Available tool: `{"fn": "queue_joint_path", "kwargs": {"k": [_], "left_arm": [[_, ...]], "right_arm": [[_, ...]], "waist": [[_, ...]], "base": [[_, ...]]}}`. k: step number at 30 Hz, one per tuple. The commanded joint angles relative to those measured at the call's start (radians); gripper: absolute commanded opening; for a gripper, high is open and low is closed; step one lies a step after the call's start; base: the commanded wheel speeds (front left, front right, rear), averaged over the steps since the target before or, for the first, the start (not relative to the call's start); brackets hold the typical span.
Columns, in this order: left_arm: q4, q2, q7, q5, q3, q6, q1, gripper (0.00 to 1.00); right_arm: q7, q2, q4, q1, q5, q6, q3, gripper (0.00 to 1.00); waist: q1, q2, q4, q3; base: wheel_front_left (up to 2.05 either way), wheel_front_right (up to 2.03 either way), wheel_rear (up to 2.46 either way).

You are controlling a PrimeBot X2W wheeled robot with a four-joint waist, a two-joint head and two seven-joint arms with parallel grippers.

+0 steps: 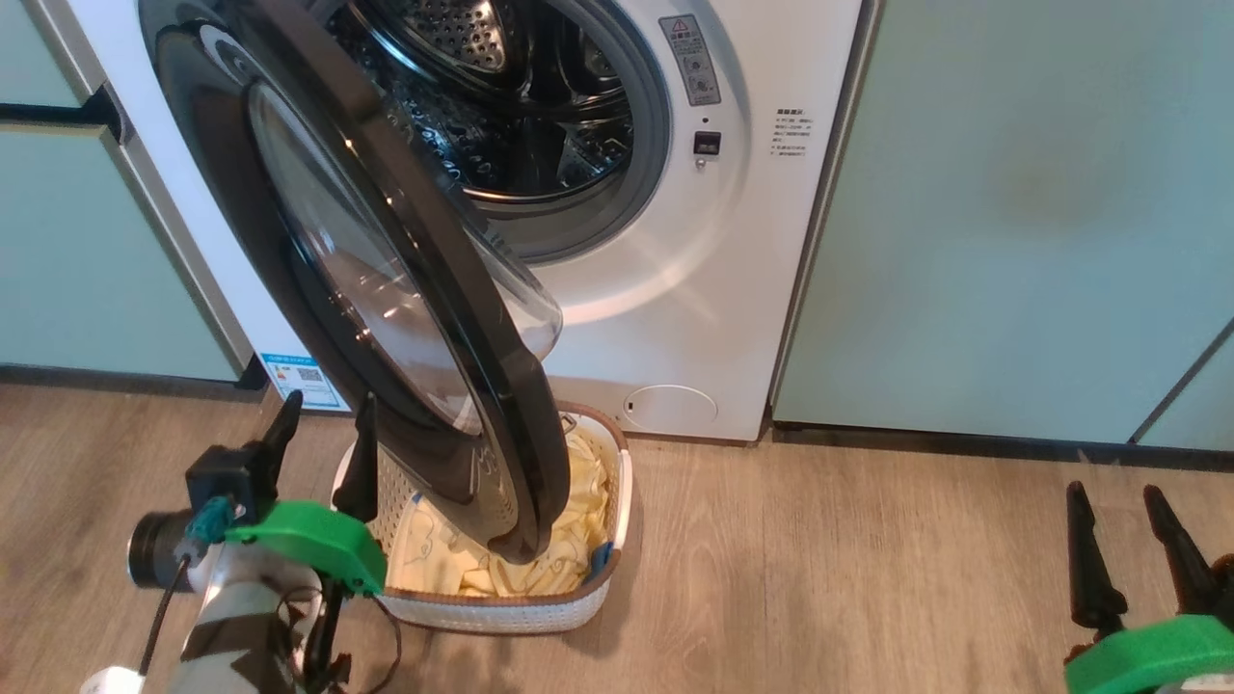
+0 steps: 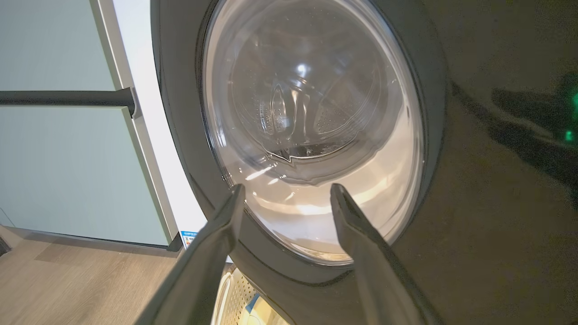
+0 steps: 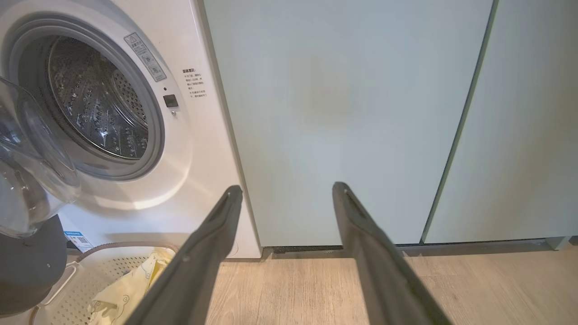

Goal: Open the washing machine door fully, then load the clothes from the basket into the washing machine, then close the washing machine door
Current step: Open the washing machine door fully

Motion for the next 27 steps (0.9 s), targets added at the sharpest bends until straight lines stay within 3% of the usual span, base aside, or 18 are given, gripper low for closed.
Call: {"fn": "queue_joint_path", "kwargs": {"k": [1, 27], "left_arm": [[-0.029, 0.016, -0.006, 0.010, 0.032, -0.002, -0.046, 1.00], [-0.019, 0.000, -0.006, 0.005, 0.003, -0.008, -0.022, 1.00]], "right_arm": [[-0.009, -0.012, -0.035, -0.030, 0.008, 0.002, 0.014, 1.00], [-0.010, -0.006, -0.017, -0.037, 0.012, 0.002, -0.008, 1.00]], "waist": [[0.0000, -0.0001, 0.001, 0.000], [0.0000, -0.0001, 0.008, 0.000]], "base": [[0.00, 0.00, 0.00], [0.00, 0.00, 0.00]]}}
